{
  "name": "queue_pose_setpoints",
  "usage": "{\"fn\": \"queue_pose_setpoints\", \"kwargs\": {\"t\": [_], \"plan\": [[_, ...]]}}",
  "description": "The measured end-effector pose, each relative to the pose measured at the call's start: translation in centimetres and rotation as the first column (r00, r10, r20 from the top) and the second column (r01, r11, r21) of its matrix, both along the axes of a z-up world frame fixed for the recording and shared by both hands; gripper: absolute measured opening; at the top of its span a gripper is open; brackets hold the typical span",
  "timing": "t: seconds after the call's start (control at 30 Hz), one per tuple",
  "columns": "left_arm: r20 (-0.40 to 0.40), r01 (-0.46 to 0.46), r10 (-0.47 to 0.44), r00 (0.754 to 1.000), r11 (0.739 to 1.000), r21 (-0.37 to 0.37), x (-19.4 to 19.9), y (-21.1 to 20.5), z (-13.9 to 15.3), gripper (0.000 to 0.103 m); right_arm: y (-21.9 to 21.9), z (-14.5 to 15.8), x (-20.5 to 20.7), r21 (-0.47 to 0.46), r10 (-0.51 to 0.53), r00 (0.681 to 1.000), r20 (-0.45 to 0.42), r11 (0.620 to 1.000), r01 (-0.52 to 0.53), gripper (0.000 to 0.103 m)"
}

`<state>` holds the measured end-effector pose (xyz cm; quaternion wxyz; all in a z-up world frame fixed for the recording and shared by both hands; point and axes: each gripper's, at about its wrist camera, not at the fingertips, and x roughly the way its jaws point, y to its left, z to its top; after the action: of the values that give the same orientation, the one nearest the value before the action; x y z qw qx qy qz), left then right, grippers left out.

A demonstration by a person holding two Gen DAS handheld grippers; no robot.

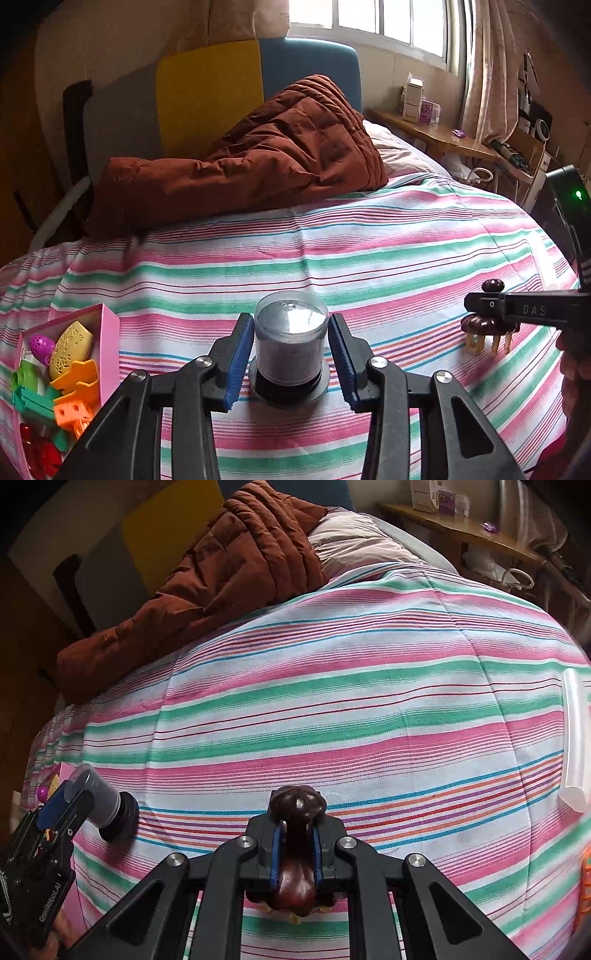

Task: Organize rigid objects
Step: 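Lift the grey canister with the left tool and carry it toward the tray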

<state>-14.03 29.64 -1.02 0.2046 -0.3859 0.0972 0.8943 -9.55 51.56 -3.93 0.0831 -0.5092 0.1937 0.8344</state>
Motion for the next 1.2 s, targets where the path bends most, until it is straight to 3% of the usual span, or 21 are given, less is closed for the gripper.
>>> {"fn": "queue_pose_setpoints", "kwargs": {"t": [0.2,0.33,0.63,0.8,0.83,1.03,1.07,1.13,1.2], "plan": [[0.007,-0.011,0.011,1.000,1.000,-0.012,1.4,-0.3,-0.9,0.043,-0.2,0.0,0.0,0.011,0.009,1.000,0.011,1.000,-0.009,0.013],[0.062,-0.039,0.038,0.997,0.999,0.010,1.6,-0.8,-1.9,0.044,-0.1,0.1,0.2,0.022,0.011,1.000,0.016,1.000,-0.011,0.014],[0.096,-0.081,0.070,0.993,0.990,0.114,1.1,-1.8,-2.1,0.043,0.1,0.2,0.3,0.027,-0.002,1.000,0.021,1.000,0.002,0.024],[0.089,-0.050,0.041,0.995,0.993,0.103,1.1,-2.0,-2.0,0.042,0.2,0.3,0.4,0.022,-0.003,1.000,0.009,1.000,0.002,0.023],[0.090,-0.049,0.040,0.995,0.993,0.104,1.2,-2.1,-2.0,0.042,0.2,0.3,0.5,0.015,-0.006,1.000,0.005,1.000,0.006,0.018],[0.099,-0.071,0.053,0.994,0.980,0.185,2.3,-4.3,-0.4,0.039,-0.1,0.5,0.4,0.016,0.003,1.000,-0.016,1.000,-0.002,0.014],[0.091,-0.067,0.049,0.995,0.978,0.197,2.8,-4.6,0.0,0.036,-0.2,0.6,0.4,0.014,0.008,1.000,-0.019,1.000,-0.008,0.013],[0.076,-0.059,0.044,0.996,0.976,0.207,3.5,-5.0,0.7,0.002,-0.4,0.6,0.4,0.017,0.016,1.000,-0.023,1.000,-0.015,0.013],[0.074,-0.057,0.042,0.996,0.974,0.219,4.1,-5.5,1.2,0.001,-0.5,0.6,0.4,0.020,0.021,0.999,-0.026,1.000,-0.021,0.013]]}}
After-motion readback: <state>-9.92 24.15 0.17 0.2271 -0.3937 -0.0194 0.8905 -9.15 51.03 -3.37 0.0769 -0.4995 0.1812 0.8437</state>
